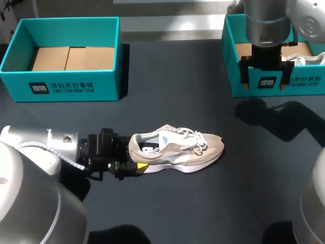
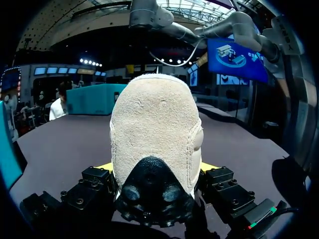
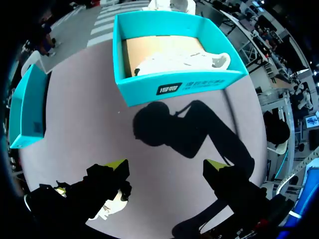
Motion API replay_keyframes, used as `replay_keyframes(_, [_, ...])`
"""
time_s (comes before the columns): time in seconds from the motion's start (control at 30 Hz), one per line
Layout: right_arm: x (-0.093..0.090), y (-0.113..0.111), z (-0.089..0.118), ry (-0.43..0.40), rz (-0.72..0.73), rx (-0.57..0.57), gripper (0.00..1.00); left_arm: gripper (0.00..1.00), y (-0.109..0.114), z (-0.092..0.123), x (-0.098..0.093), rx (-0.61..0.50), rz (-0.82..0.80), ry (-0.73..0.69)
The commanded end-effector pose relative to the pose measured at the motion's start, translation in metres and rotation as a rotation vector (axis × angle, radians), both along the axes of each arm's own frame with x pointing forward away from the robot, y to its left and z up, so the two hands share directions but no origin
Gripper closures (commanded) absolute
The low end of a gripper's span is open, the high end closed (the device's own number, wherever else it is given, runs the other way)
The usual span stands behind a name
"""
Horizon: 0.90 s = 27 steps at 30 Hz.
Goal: Take the shoe out of the shoebox, open the shoe tongue, remove and reinsert the insole, then place the shoe into the shoebox
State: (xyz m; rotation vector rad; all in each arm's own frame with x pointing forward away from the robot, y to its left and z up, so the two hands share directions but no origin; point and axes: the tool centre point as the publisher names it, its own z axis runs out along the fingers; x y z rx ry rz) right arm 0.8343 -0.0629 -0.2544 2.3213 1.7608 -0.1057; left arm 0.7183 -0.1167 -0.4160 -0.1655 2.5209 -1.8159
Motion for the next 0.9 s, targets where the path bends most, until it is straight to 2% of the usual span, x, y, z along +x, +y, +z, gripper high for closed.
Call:
replay_keyframes(0.03, [-0.001, -0.001, -0.001, -0.003, 0.001, 0.004, 0.00, 1.00, -0.002, -0.005, -0.001, 0.001, 0.002, 0.001])
replay_keyframes(0.3, [-0.001, -0.001, -0.001, -0.003, 0.001, 0.004, 0.00, 1.00, -0.002, -0.005, -0.001, 0.001, 0.002, 0.001])
replay_keyframes(0.4, [-0.019, 0.036, 0.002, -0.054, 0.010, -0.024, 0.00, 1.00, -0.002, -0.005, -0.001, 0.001, 0.002, 0.001])
replay_keyframes(0.57, [-0.046, 0.093, 0.000, -0.034, 0.005, -0.037, 0.00, 1.00, -0.002, -0.005, -0.001, 0.001, 0.002, 0.001])
replay_keyframes(0.77, [-0.064, 0.157, -0.008, -0.050, -0.023, -0.024, 0.00, 1.00, -0.002, -0.005, -0.001, 0.001, 0.002, 0.001])
replay_keyframes(0.8, [-0.067, 0.168, -0.012, -0.041, -0.021, -0.049, 0.00, 1.00, -0.002, -0.005, -0.001, 0.001, 0.002, 0.001])
replay_keyframes(0.87, [-0.071, 0.194, -0.016, -0.093, -0.007, -0.018, 0.00, 1.00, -0.002, -0.005, -0.001, 0.001, 0.002, 0.001])
replay_keyframes(0.9, [-0.074, 0.206, -0.020, -0.088, -0.004, -0.009, 0.00, 1.00, -0.002, -0.005, -0.001, 0.001, 0.002, 0.001])
